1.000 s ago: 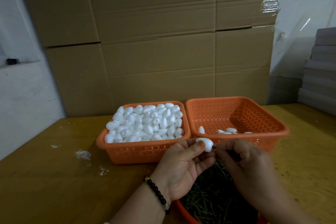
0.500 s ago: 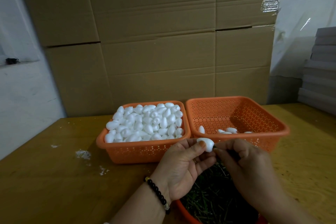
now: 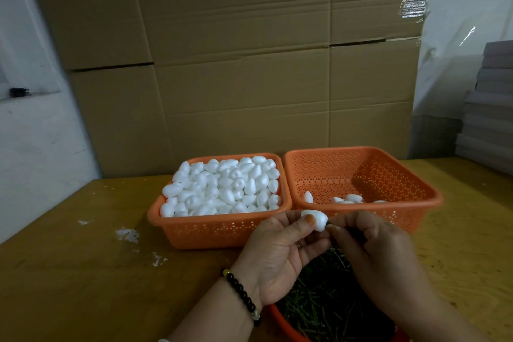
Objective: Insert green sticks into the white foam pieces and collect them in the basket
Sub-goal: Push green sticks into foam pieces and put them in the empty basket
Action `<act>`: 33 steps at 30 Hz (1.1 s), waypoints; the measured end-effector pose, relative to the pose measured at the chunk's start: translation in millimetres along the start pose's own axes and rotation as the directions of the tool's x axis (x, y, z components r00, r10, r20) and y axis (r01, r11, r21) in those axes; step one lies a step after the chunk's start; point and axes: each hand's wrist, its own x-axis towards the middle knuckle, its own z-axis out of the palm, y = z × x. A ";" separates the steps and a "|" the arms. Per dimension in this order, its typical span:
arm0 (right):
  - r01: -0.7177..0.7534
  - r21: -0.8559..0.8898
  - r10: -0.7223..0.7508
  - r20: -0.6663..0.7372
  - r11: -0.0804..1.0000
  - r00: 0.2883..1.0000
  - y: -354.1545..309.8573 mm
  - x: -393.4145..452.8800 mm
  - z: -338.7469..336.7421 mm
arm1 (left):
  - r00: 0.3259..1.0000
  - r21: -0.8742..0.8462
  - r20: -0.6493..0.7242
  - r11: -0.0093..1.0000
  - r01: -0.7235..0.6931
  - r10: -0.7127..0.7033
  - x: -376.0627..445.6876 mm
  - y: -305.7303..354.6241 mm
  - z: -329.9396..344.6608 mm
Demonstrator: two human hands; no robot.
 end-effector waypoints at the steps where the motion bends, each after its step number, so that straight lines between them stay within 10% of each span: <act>1: -0.002 0.003 0.002 0.001 1.000 1.000 -0.2 0.2 -0.2 | 1.000 0.002 -0.001 1.000 -0.002 0.002 -0.2 0.3 0.2; 33: 0.005 -0.029 -0.004 0.029 1.000 1.000 3.6 2.0 -11.0 | 0.996 -0.096 -0.047 0.992 -0.079 0.075 -1.5 5.4 5.3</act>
